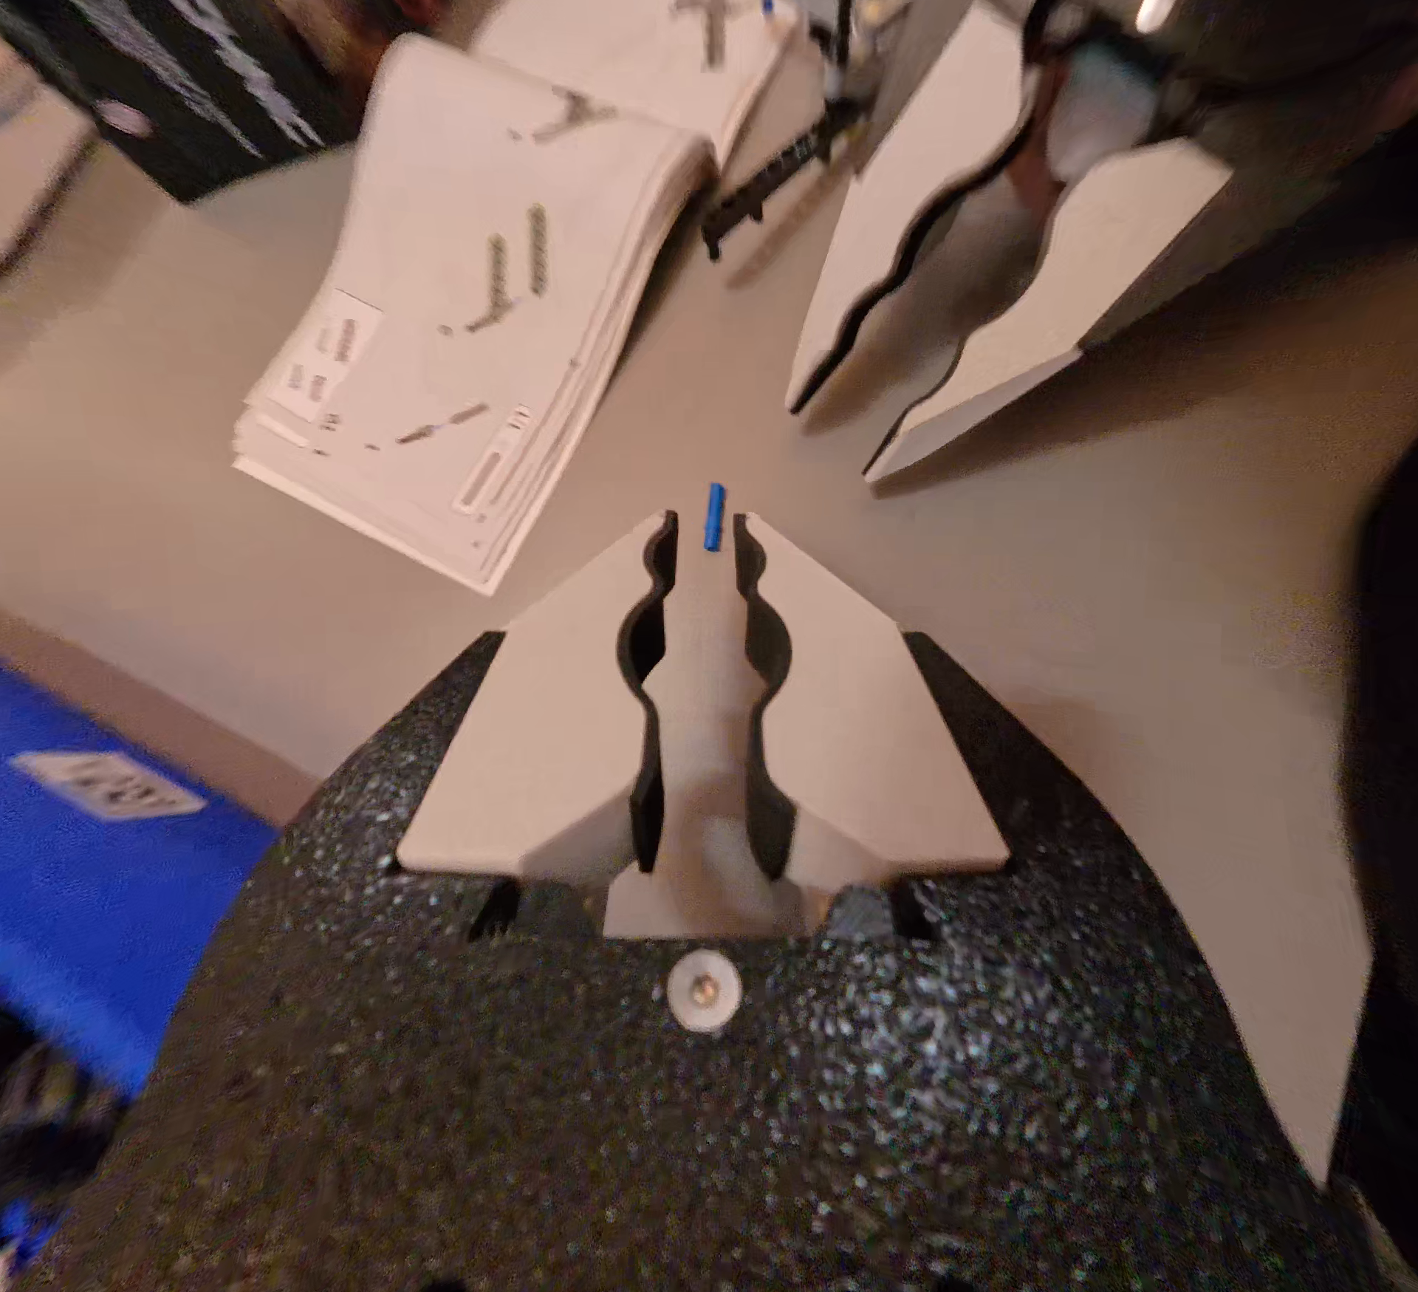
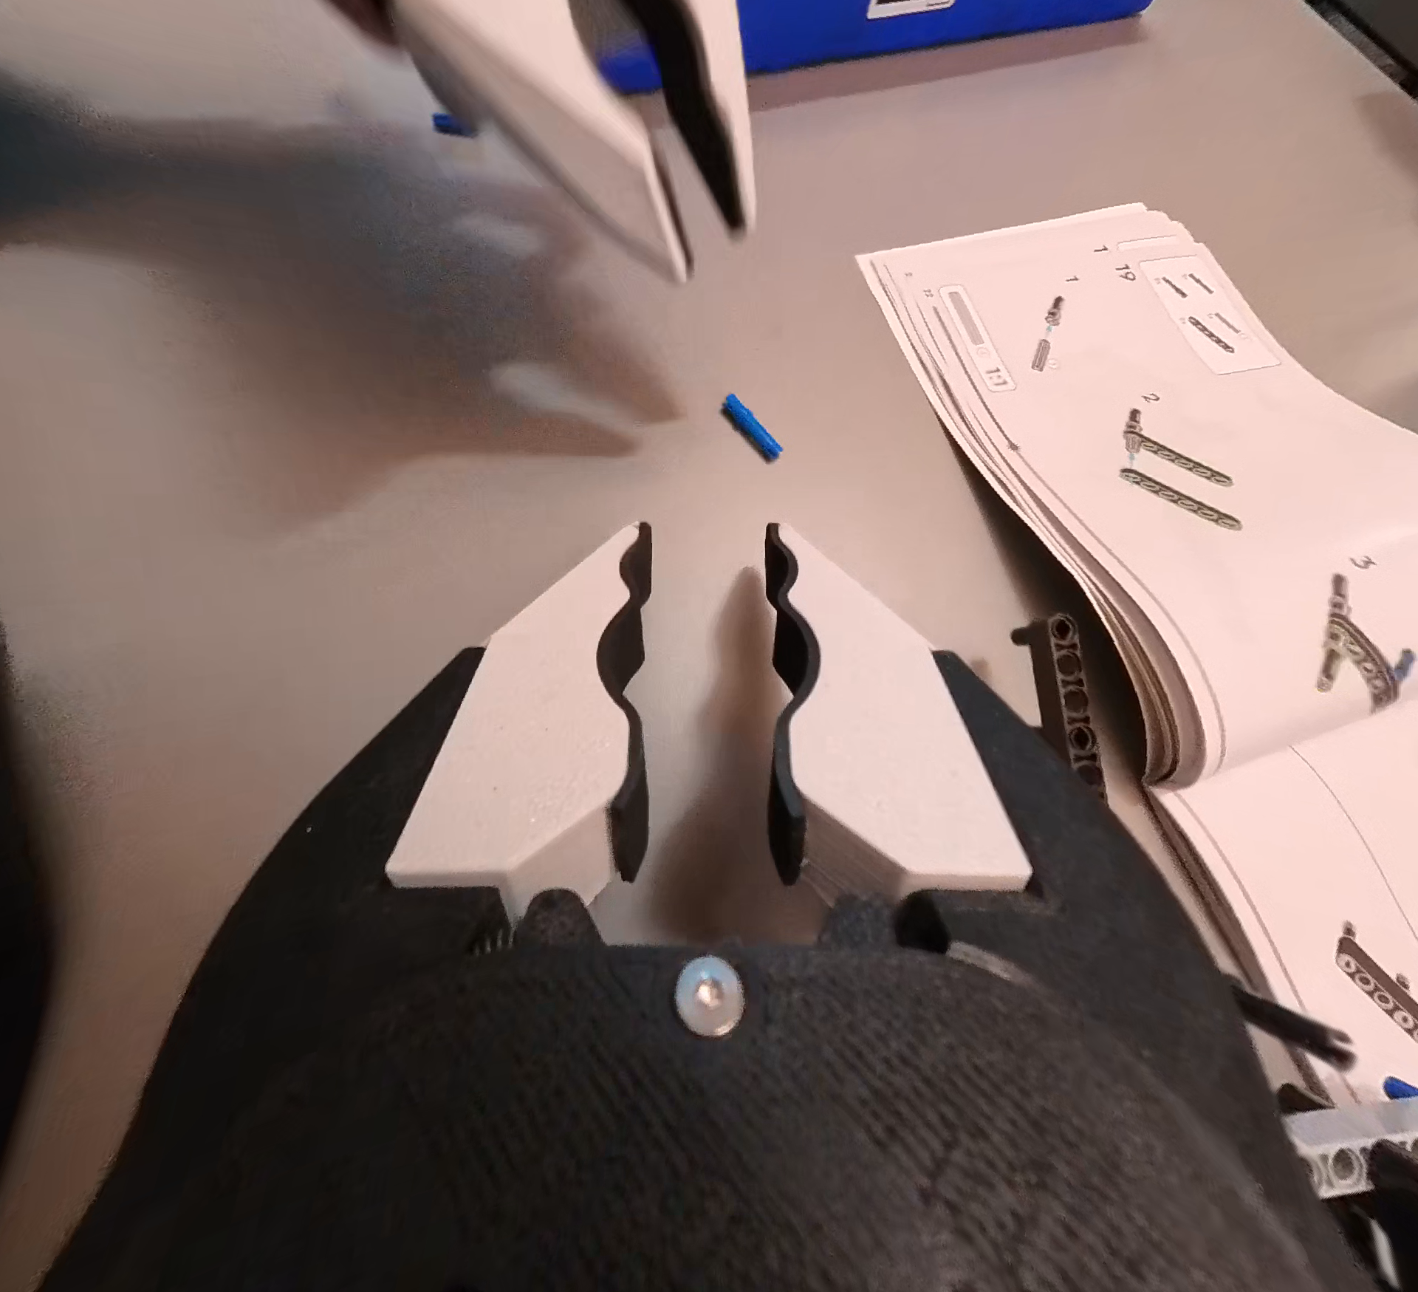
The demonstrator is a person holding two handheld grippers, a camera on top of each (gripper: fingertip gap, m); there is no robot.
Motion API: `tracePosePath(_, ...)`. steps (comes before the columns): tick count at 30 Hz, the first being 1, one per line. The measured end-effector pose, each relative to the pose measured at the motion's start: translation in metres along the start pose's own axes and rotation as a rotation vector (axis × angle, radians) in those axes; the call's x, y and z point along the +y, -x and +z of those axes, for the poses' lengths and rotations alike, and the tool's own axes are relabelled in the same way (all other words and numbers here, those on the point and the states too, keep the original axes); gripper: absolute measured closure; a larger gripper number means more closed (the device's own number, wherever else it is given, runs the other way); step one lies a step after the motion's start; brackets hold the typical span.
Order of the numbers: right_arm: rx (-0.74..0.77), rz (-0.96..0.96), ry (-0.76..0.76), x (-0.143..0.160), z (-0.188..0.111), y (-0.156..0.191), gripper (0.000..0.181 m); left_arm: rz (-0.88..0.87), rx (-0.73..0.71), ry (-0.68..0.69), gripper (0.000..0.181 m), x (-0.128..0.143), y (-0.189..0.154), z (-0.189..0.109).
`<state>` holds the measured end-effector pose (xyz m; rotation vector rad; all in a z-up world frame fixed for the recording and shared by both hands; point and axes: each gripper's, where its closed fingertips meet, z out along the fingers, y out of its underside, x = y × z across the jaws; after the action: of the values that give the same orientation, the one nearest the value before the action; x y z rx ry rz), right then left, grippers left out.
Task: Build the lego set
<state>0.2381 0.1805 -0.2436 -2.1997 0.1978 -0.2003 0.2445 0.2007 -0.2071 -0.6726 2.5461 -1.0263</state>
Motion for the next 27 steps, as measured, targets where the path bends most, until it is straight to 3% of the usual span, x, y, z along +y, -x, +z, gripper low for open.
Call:
tracePosePath(1,0.005,-0.012,0.003,0.000,0.001,-0.001,0.154,-0.015,-0.024,-0.044,0.171,-0.005,0.007,-0.016)
tracePosePath(5,-0.016,-0.061,-0.014,-0.010,0.012,0.009,0.153,-0.124,-0.243,-0.174,0.176,-0.005,0.064,-0.094)
tracePosePath(8,-0.048,-0.088,-0.014,-0.016,0.021,0.017,0.152,-0.253,-0.547,-0.042,0.177,0.048,0.134,-0.148)
tracePosePath(10,-0.054,-0.101,0.020,-0.015,0.029,0.017,0.149,-0.311,-0.618,0.102,0.175,0.090,0.160,-0.168)
tracePosePath(13,-0.070,-0.096,0.047,-0.017,0.038,0.016,0.144,-0.383,-0.560,0.165,0.165,0.116,0.176,-0.165)
tracePosePath(19,-0.083,-0.067,0.065,-0.019,0.045,0.015,0.146,-0.265,-0.370,0.293,0.128,0.125,0.174,-0.111)
tracePosePath(23,-0.102,-0.049,0.070,-0.017,0.044,0.015,0.148,-0.227,-0.246,0.360,0.125,0.133,0.163,-0.085)
tracePosePath(25,-0.111,-0.039,0.072,-0.016,0.043,0.015,0.148,-0.230,-0.264,0.421,0.128,0.149,0.167,-0.087)
tracePosePath(27,-0.117,-0.023,0.076,-0.015,0.042,0.014,0.147,-0.244,-0.347,0.392,0.133,0.149,0.176,-0.103)
